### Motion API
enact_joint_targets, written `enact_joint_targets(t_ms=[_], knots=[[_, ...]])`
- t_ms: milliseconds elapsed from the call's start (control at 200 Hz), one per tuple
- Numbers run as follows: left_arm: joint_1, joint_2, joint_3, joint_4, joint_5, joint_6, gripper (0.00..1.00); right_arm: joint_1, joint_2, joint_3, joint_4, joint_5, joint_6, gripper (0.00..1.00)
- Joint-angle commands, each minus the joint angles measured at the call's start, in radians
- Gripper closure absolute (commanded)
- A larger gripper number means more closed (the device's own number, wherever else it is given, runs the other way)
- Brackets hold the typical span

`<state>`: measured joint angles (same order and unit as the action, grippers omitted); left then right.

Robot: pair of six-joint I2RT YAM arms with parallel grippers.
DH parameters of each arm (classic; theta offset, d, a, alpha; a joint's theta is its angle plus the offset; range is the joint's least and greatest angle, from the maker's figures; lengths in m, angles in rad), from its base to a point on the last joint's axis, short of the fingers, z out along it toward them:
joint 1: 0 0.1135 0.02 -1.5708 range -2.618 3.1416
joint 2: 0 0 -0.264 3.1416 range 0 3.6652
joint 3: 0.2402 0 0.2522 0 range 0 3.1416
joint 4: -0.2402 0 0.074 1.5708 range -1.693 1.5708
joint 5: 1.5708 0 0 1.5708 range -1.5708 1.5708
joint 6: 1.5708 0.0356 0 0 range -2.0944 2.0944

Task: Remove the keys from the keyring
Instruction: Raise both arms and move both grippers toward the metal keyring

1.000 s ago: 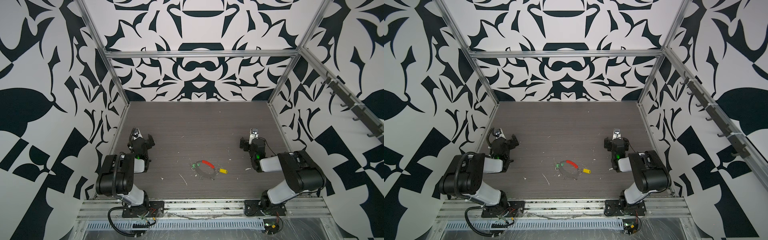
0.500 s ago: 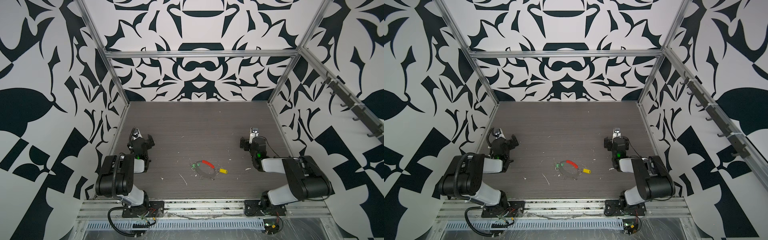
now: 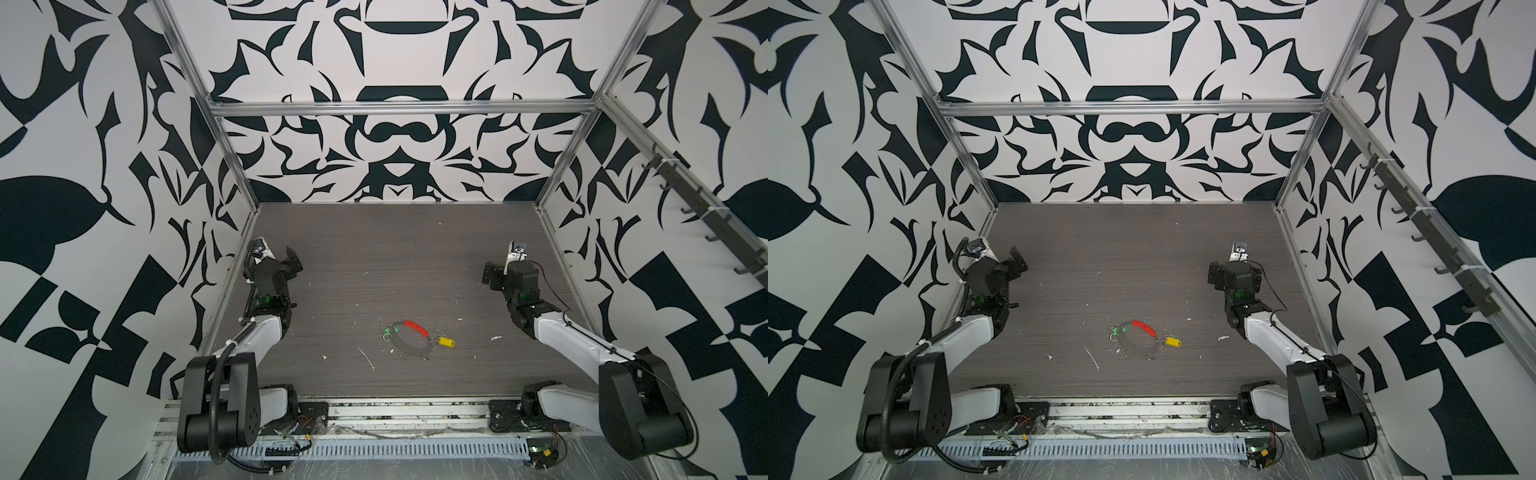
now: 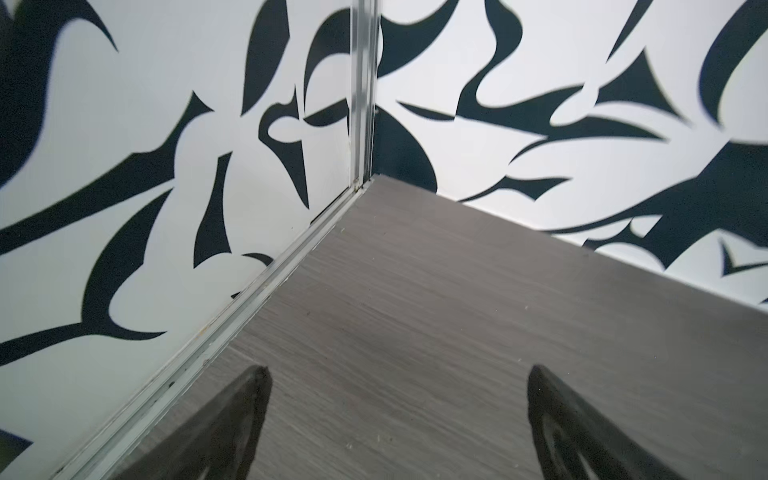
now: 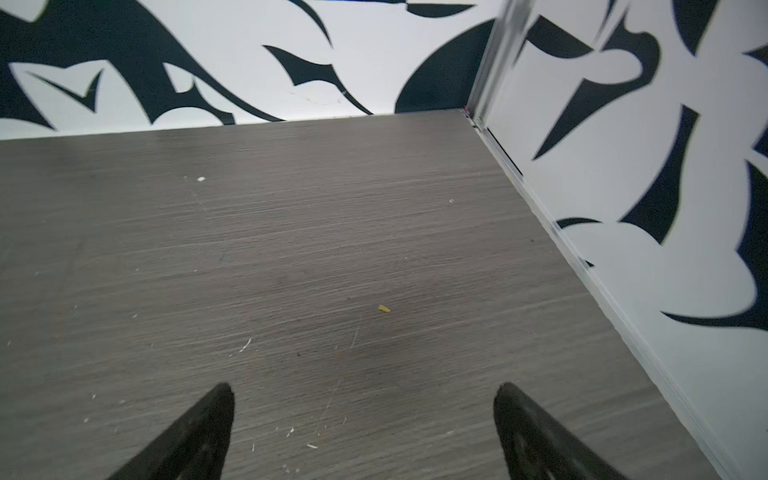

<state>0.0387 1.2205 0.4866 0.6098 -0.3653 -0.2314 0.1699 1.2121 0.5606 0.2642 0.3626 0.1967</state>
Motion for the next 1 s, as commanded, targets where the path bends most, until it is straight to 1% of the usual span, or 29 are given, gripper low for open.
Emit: enact_joint_targets(t_ms=[0,40,100,150,155,195,235,250,300,350,435,500,580,660,765,865,945,995], knots=[[0.000,-0.043,0.014,-0.051,0.000,-0.132,0.01,0.001,-0.018,0.109,-0.118,0.027,0.136,0.00],[0.000,-0.051,0.024,-0.050,-0.009,-0.197,0.01,0.000,-0.026,0.111,-0.101,-0.056,0.191,0.00],[0.005,-0.067,0.042,-0.096,-0.027,-0.344,0.01,0.000,-0.047,0.102,-0.109,-0.119,0.328,0.00],[0.020,-0.094,0.066,-0.210,-0.027,-0.481,0.01,-0.002,-0.073,0.099,-0.169,-0.122,0.471,0.00],[0.022,-0.098,0.068,-0.221,-0.027,-0.512,0.01,-0.003,-0.075,0.099,-0.177,-0.119,0.485,0.00],[0.038,-0.118,0.086,-0.317,-0.038,-0.607,0.01,-0.007,-0.089,0.092,-0.212,-0.105,0.583,0.00],[0.061,-0.133,0.104,-0.420,-0.047,-0.721,0.01,-0.020,-0.093,0.077,-0.198,-0.151,0.593,0.00],[0.073,-0.138,0.110,-0.459,-0.038,-0.756,0.01,-0.025,-0.092,0.071,-0.179,-0.203,0.581,0.00],[0.118,-0.145,0.128,-0.549,0.029,-0.845,0.01,-0.033,-0.086,0.058,-0.126,-0.301,0.551,0.00],[0.162,-0.139,0.129,-0.556,0.119,-0.859,0.01,-0.033,-0.082,0.050,-0.105,-0.336,0.532,0.00],[0.213,-0.115,0.103,-0.525,0.243,-0.921,0.01,-0.035,-0.100,0.023,-0.078,-0.360,0.560,0.00],[0.234,-0.104,0.050,-0.399,0.356,-0.942,0.01,-0.034,-0.115,0.019,-0.076,-0.418,0.553,0.00],[0.233,-0.106,-0.013,-0.247,0.435,-0.968,0.01,-0.033,-0.123,0.049,-0.147,-0.461,0.534,0.00],[0.232,-0.121,-0.047,-0.150,0.500,-0.980,0.01,-0.030,-0.141,0.065,-0.208,-0.500,0.503,0.05],[0.210,-0.158,-0.040,-0.171,0.564,-0.945,0.01,-0.020,-0.194,0.051,-0.264,-0.516,0.489,0.08],[0.160,-0.217,-0.043,-0.217,0.579,-0.916,0.00,0.000,-0.252,0.035,-0.316,-0.531,0.473,0.10],[0.089,-0.283,-0.054,-0.259,0.568,-0.887,0.02,0.040,-0.290,0.033,-0.369,-0.532,0.454,0.12],[0.023,-0.326,-0.055,-0.305,0.545,-0.855,0.02,0.079,-0.312,0.034,-0.400,-0.529,0.432,0.13]])
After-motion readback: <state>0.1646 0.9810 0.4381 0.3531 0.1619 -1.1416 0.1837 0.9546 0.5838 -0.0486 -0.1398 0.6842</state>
